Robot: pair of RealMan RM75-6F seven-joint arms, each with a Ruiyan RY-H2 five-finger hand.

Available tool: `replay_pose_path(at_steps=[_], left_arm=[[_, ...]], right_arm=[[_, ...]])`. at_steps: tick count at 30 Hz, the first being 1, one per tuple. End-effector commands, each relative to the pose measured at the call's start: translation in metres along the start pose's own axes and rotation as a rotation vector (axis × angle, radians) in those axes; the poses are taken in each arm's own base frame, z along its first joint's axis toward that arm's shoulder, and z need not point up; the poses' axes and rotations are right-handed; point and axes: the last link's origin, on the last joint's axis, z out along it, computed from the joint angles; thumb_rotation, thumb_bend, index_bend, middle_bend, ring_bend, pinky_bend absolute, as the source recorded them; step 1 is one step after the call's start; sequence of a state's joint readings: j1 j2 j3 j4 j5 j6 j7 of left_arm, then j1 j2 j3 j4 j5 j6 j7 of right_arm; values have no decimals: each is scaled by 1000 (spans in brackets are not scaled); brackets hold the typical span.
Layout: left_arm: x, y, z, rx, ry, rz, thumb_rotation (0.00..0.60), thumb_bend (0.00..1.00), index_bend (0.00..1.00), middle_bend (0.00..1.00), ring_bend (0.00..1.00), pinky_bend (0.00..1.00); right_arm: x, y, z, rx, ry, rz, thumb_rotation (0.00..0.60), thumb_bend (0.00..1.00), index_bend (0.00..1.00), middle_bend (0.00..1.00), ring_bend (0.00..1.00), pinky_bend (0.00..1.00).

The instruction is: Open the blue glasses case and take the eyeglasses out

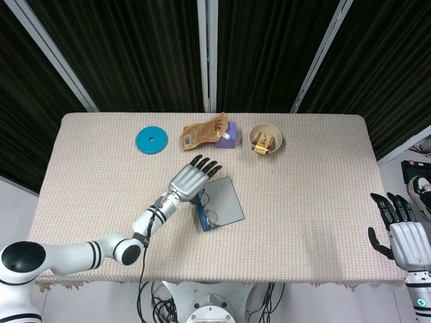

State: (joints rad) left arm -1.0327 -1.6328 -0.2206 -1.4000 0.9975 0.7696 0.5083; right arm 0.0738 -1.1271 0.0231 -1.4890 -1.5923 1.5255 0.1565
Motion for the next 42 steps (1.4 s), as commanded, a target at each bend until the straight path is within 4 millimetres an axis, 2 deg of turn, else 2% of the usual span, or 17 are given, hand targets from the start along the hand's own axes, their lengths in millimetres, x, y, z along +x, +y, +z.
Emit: replay_pose_path(at_steps=[1,8,16,24,33,42], left_arm=[[1,15,-17,-38,-9,-43,600,147,35,36,0,0],[-13,45,-20,-96,-84,-18,600,147,35,36,0,0],[-18,57,-9,-67,-126,-17,600,147,36,36,0,0],[-18,54,0,-27,-148,8,600,148,36,36,0,0],[-16,43,-12,21,-229,160,600,151,33,36,0,0],[-12,21,-17,120,-258,269,600,152,30,36,0,0]], right_arm=[[-1,-1,1,6,-3,3,600,451,0,133,0,0],[-3,-2,2,10,-7,5,600,452,0,133,0,0],[-4,-1,3,11,-13,6,600,452,0,133,0,0],[-4,0,3,8,-15,7,600,452,0,133,0,0],[-4,1,4,9,-18,6,600,452,0,133,0,0],[-4,0,2,3,-16,5,600,451,0,133,0,0]])
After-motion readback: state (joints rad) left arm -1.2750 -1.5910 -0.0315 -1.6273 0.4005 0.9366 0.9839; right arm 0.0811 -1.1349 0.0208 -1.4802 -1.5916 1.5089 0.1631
